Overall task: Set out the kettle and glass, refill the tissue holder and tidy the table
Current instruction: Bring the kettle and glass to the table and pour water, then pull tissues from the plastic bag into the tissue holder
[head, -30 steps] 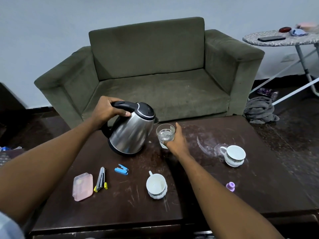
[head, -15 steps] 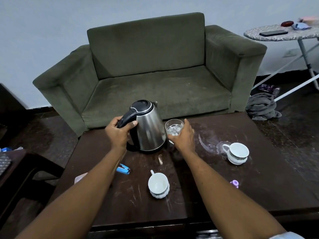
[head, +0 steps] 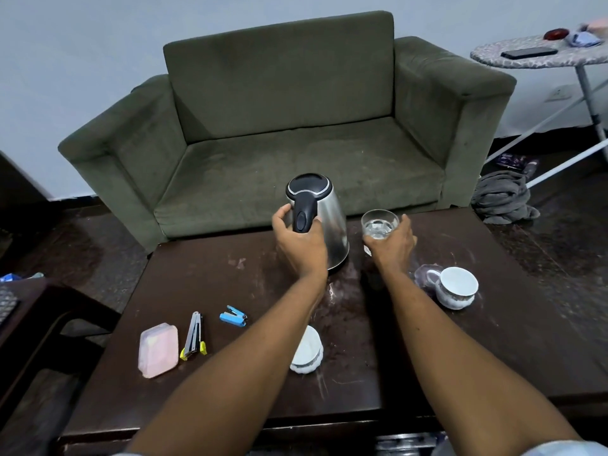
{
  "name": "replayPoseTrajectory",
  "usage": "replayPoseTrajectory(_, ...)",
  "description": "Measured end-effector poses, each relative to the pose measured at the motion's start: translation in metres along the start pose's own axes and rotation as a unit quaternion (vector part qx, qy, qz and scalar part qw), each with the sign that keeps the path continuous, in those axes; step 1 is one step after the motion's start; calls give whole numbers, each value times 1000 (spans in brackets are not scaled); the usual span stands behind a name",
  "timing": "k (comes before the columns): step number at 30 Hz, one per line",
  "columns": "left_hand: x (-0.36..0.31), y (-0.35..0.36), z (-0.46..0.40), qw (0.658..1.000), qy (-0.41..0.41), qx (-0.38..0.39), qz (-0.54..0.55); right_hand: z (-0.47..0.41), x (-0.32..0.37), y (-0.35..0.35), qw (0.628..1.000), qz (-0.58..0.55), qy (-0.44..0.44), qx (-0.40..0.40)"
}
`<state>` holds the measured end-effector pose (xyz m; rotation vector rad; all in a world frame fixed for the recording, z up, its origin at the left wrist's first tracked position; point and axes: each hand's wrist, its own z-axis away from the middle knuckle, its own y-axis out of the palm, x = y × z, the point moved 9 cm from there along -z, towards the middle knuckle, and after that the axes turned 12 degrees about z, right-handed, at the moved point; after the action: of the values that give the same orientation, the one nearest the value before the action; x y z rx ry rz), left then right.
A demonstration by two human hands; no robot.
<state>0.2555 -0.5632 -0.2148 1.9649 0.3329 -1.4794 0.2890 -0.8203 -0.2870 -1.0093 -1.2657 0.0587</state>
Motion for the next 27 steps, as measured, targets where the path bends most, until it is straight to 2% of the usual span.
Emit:
replayPoseTrajectory(4, 4, 11, 17, 999, -11, -22, -22, -9, -9, -6, 1000, -1, 6, 2)
replayPoseTrajectory(9, 10, 17, 18, 999, -26, -11, -40, -8, -9, -6, 1000, -1, 2, 16)
replayPoseTrajectory(19, 0, 13, 23, 989, -27, 25, -143, -2, -7, -9, 999, -11, 11, 41)
replayPoseTrajectory(22, -19, 0, 18, 984, 6, 37, -173, 6, 8, -18, 999, 14, 7, 37)
replayPoseTrajectory(27, -71, -59, -53, 978, 59, -20, -200, 43, 89, -51, 992, 9, -121, -47)
